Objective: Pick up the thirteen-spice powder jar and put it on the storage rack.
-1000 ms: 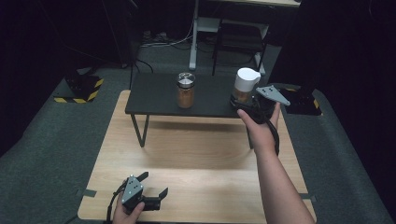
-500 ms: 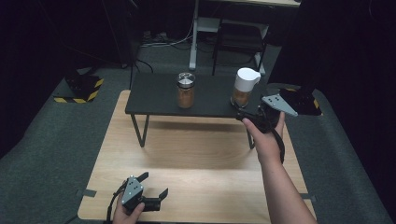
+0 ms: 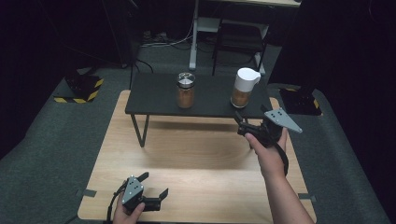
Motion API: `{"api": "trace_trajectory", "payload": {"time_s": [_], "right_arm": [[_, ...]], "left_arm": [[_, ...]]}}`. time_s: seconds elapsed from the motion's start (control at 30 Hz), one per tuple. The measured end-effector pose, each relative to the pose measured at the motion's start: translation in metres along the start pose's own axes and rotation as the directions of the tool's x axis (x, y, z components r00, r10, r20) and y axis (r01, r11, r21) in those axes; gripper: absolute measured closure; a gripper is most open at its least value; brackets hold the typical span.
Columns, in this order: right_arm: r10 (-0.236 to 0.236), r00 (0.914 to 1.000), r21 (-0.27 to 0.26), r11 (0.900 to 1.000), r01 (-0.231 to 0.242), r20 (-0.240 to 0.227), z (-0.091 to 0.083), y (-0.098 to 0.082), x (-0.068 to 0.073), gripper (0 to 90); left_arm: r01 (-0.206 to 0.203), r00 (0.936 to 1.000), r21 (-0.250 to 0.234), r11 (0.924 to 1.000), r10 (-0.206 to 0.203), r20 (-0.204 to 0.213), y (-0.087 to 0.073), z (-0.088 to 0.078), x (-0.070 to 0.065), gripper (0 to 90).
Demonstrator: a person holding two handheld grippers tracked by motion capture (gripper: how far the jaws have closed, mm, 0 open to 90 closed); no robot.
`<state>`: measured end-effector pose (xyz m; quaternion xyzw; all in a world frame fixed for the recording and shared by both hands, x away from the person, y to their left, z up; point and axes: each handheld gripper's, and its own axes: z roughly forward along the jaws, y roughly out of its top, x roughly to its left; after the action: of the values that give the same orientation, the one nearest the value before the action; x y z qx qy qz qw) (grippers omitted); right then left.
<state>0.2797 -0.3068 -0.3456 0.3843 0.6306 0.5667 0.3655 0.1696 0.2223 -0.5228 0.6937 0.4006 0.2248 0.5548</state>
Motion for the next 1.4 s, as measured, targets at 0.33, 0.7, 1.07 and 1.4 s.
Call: {"api": "trace_trajectory", "payload": {"time_s": [0.33,0.7,1.07,1.4], "right_arm": [[0.001,0.9994,-0.012,1.0,-0.001,-0.034,-0.022,-0.023,0.002,0.0],[-0.013,0.9985,-0.024,1.0,0.011,-0.053,-0.045,-0.048,0.004,0.0],[-0.002,0.9977,-0.006,1.0,0.002,-0.068,-0.064,-0.079,0.005,0.0],[0.003,0.9965,0.024,1.0,-0.001,-0.083,-0.078,-0.103,0.002,0.0]], "left_arm": [[0.0,1.0,-0.006,1.0,0.0,0.0,-0.001,0.0,0.0,0.5],[-0.005,1.0,-0.005,1.0,0.005,-0.001,-0.001,0.0,-0.001,0.5],[-0.009,1.0,-0.01,0.9999,0.009,-0.002,-0.002,-0.001,-0.002,0.5],[-0.021,0.9998,-0.008,0.9998,0.021,-0.003,-0.001,0.0,-0.003,0.5]]}}
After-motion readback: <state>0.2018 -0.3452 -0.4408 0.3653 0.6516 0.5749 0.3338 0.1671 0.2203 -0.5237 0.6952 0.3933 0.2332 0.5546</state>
